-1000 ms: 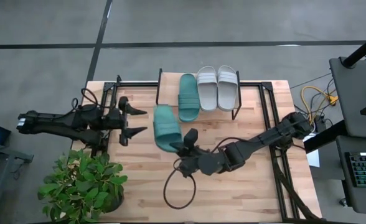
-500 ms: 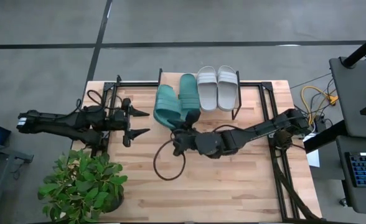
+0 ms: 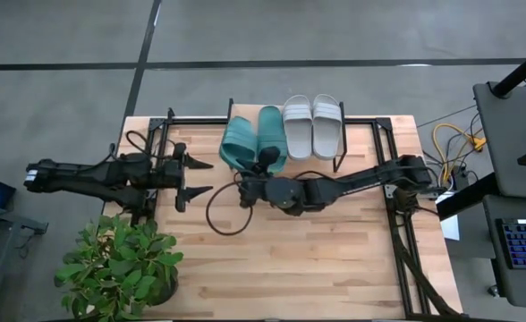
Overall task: Pick and place slides into the shelf
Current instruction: Put the green slipper on the shelf
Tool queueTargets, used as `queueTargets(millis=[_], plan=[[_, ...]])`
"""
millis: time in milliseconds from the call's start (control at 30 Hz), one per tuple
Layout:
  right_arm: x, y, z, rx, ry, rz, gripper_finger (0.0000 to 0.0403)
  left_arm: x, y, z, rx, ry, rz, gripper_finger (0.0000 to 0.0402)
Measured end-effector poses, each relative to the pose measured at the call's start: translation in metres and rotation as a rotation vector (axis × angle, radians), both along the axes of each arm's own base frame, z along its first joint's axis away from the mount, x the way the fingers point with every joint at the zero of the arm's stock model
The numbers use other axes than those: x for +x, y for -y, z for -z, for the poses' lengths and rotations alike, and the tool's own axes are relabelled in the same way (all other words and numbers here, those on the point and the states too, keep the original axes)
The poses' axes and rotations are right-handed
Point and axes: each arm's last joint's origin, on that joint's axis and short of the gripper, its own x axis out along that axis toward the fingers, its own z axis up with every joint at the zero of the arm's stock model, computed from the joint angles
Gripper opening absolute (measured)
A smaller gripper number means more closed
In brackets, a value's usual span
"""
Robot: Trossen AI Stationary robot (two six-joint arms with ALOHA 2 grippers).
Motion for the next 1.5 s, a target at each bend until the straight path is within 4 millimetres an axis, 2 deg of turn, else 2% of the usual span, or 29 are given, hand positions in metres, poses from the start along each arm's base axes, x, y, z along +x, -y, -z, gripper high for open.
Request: queueTargets(millis=[200,533,933,1200,1500], plan=[[0.002,0.006,0.009,-0.024,-0.050,0.038,0.0032,-0.003,0.000,0.001,0.000,0.003,-0.003,0.0276],[0.000,0.013,0.024,-0.001,-0.158,0.007,0.0032,-0.002,0.000,0.004,0.001,-0.019,-0.004,0.0276],[0.002,0.022,0.026,-0.005,-0.193,-0.039,0.0032,-0.002,-0.001,0.004,0.002,-0.024,-0.014,0.0276],[0.000,0.034,0.035,-0.010,-0.309,-0.072,0.0032,-0.002,-0.001,0.005,0.003,-0.032,-0.014,0.0276],[0.000,0.039,0.039,-0.008,-0.366,-0.118,0.0032,-0.002,0.000,0.005,0.003,-0.034,-0.014,0.0276]])
